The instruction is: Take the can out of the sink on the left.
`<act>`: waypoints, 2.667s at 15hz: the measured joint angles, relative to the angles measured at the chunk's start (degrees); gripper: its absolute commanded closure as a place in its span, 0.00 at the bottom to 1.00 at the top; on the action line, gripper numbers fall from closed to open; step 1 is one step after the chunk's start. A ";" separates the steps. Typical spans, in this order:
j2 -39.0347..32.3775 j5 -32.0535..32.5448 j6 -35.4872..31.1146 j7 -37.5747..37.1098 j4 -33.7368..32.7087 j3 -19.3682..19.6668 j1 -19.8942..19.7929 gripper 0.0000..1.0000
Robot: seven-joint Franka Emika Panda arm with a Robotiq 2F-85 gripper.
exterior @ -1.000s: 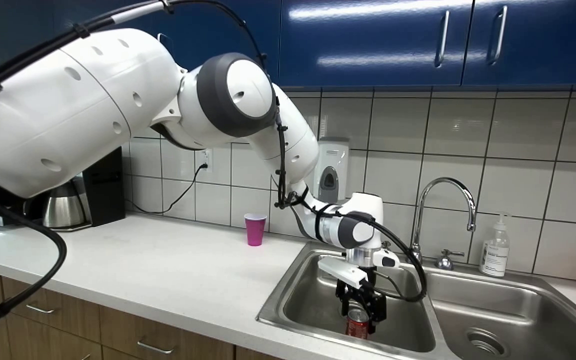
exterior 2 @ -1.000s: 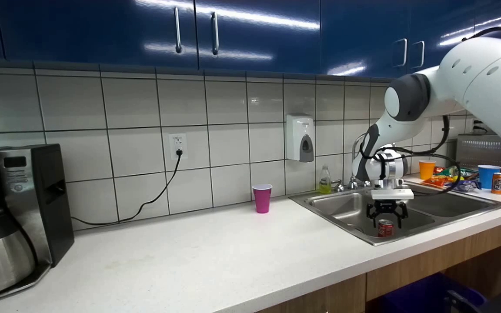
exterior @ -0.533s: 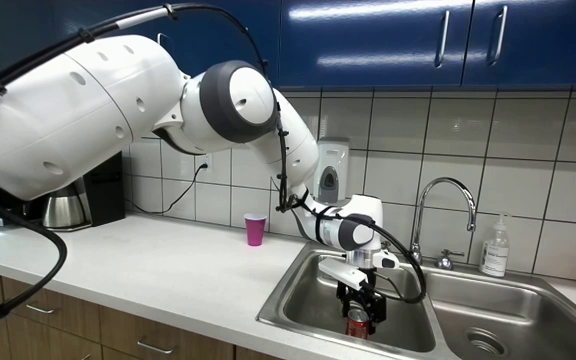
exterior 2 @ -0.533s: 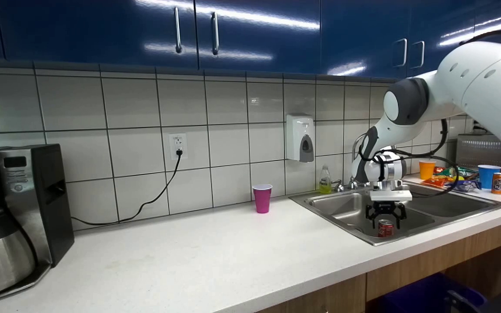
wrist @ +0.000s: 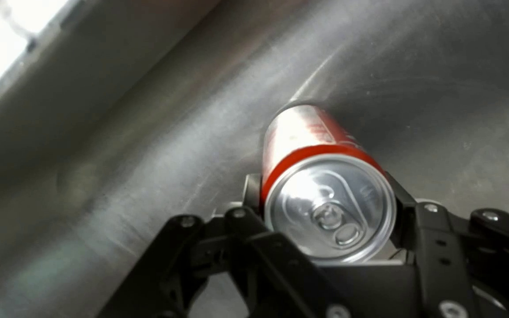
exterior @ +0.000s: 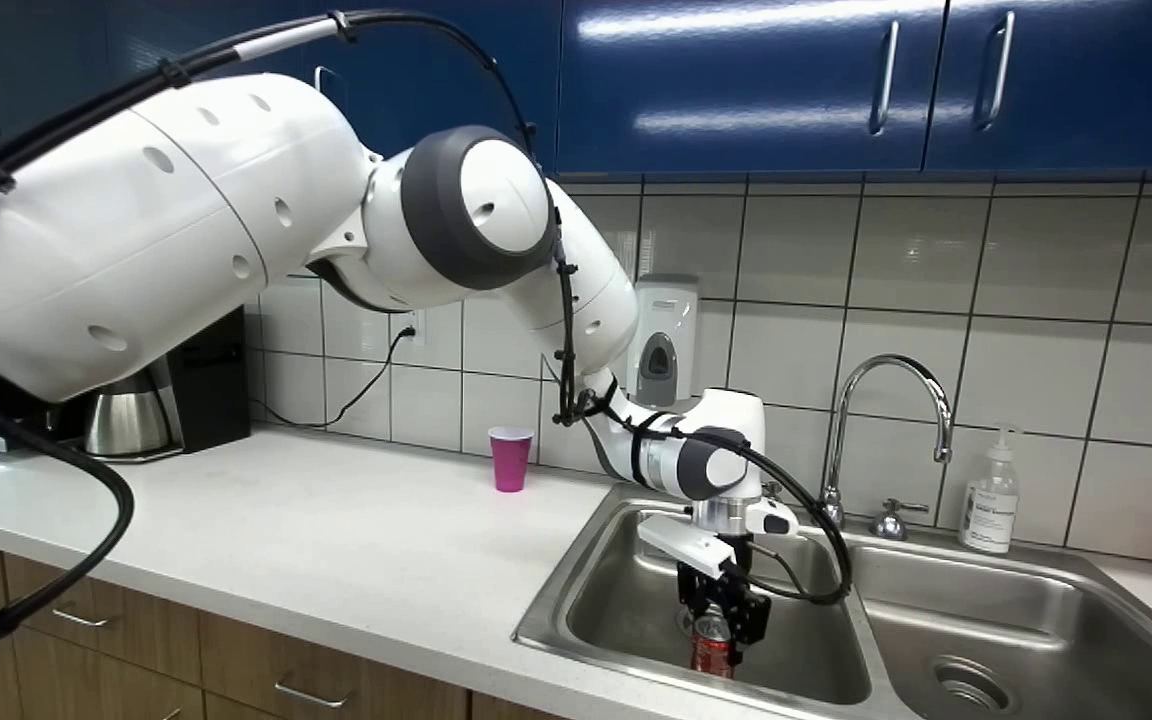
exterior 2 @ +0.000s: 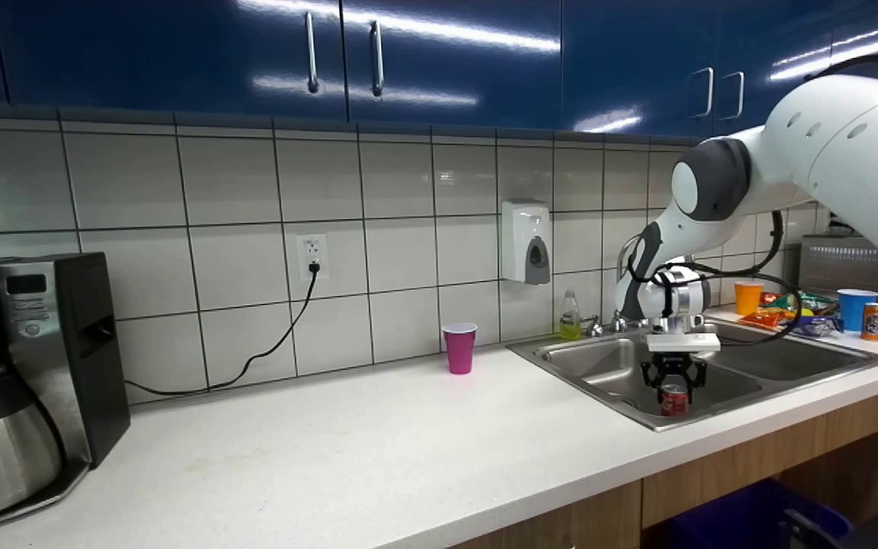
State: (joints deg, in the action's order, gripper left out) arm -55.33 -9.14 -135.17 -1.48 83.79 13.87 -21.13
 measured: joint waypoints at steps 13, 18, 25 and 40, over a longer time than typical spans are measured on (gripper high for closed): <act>12.93 0.23 0.41 -0.16 7.33 -0.01 2.55 0.61; 22.93 1.05 1.29 -0.16 15.18 0.00 4.69 0.61; 35.16 4.42 4.03 -0.15 27.14 -0.14 8.83 0.61; 44.39 8.73 4.31 -0.85 42.43 -7.96 19.07 0.61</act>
State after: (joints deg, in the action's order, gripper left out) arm -10.94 -0.42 -130.86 -2.33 126.21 5.91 -2.06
